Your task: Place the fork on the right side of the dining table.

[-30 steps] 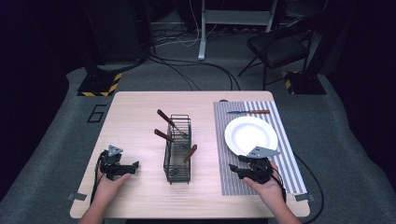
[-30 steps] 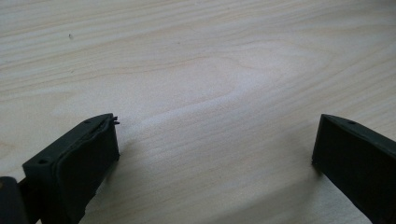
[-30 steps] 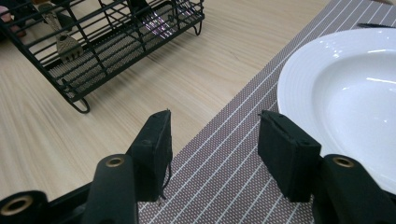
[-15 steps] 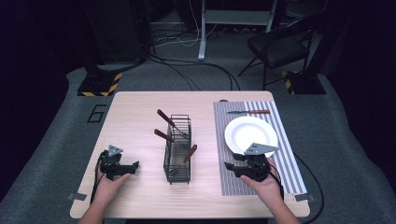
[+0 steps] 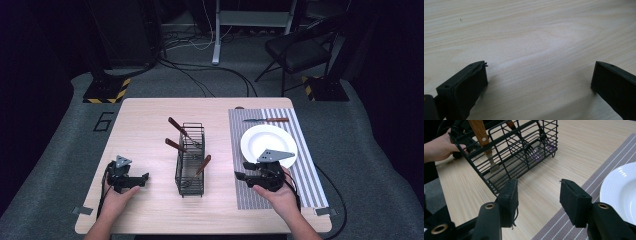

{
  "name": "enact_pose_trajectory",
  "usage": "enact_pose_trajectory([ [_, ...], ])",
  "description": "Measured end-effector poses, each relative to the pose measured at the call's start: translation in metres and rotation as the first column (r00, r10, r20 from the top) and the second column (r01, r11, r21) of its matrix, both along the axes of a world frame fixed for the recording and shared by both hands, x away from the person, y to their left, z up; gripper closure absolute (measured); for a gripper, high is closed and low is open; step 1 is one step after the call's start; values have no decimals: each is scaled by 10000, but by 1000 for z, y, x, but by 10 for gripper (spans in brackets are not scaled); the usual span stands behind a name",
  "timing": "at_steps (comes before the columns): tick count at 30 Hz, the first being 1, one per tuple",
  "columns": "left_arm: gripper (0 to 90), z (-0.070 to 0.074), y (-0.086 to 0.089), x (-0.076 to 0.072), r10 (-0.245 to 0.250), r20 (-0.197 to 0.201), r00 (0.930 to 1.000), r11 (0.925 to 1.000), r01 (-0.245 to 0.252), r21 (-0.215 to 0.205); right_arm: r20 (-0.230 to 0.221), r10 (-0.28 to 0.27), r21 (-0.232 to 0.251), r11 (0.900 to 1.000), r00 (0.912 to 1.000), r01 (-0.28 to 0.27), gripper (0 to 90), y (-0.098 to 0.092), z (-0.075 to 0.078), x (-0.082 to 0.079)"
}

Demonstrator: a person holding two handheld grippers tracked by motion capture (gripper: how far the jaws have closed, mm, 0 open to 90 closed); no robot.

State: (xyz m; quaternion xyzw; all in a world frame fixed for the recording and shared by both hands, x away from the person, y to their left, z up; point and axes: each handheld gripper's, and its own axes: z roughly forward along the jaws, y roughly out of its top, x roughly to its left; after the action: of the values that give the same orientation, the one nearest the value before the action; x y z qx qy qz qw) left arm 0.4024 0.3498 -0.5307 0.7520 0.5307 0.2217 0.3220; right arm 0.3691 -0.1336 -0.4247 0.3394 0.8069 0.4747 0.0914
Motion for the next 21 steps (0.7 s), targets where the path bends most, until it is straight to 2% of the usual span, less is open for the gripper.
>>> enact_pose_trajectory([
  [10, 2, 0, 0, 0, -6, 13, 10000, 10000, 6, 5, -107, 409, 187, 9990, 9991, -406, 500, 11, 13, 2],
  [21, 2, 0, 0, 0, -53, 1, 10000, 10000, 53, 47, 104, 915, 296, 9953, 9958, -917, 518, 29, 28, 3],
])
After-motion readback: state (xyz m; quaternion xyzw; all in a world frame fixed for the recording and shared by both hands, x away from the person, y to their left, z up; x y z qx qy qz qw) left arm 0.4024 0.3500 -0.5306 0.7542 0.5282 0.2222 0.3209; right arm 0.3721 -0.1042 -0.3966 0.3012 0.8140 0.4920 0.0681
